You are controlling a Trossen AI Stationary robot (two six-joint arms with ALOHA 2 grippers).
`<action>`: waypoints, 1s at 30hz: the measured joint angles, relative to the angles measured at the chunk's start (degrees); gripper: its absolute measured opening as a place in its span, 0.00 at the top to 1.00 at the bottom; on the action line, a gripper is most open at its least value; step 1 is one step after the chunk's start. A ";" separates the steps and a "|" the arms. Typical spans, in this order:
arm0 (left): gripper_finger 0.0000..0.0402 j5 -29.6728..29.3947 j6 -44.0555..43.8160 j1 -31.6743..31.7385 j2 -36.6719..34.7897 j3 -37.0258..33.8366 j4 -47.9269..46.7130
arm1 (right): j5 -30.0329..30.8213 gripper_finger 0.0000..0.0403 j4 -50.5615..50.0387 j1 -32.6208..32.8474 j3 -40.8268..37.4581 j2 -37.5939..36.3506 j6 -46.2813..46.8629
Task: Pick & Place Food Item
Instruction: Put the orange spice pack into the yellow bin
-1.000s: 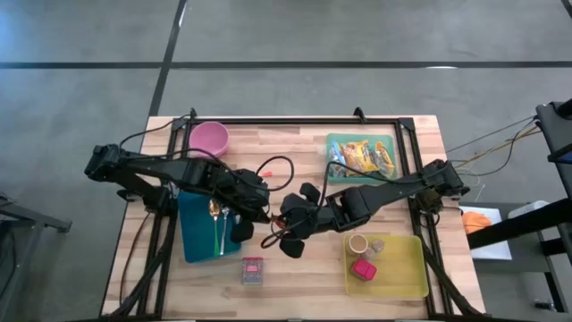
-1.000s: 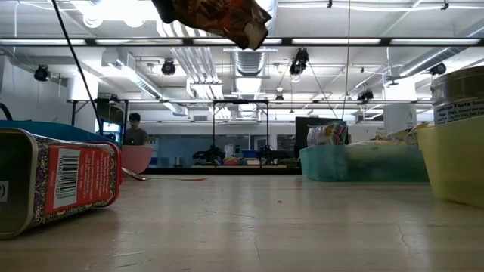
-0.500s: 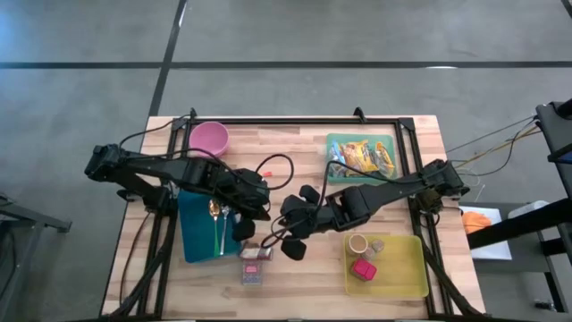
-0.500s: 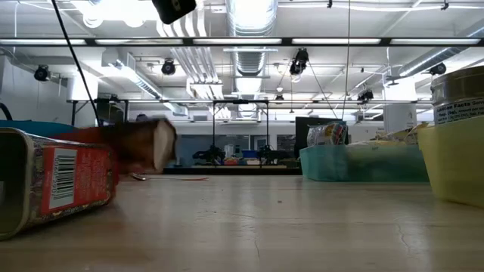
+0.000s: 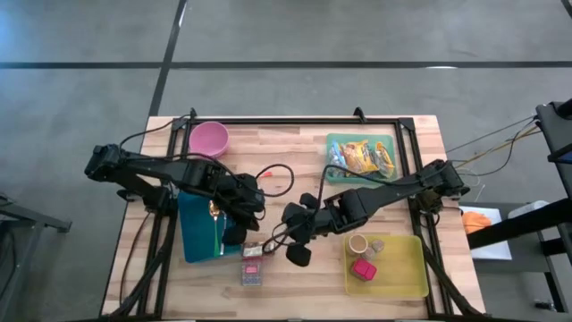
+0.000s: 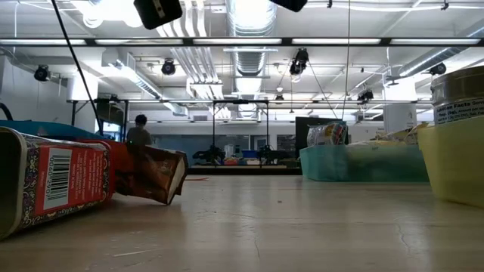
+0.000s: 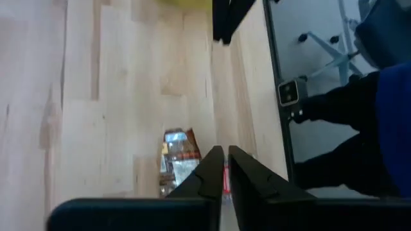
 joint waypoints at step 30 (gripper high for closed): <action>0.59 -8.95 1.17 -8.25 -2.27 -14.64 -5.73 | 0.09 0.32 15.52 3.14 -1.95 14.06 -33.88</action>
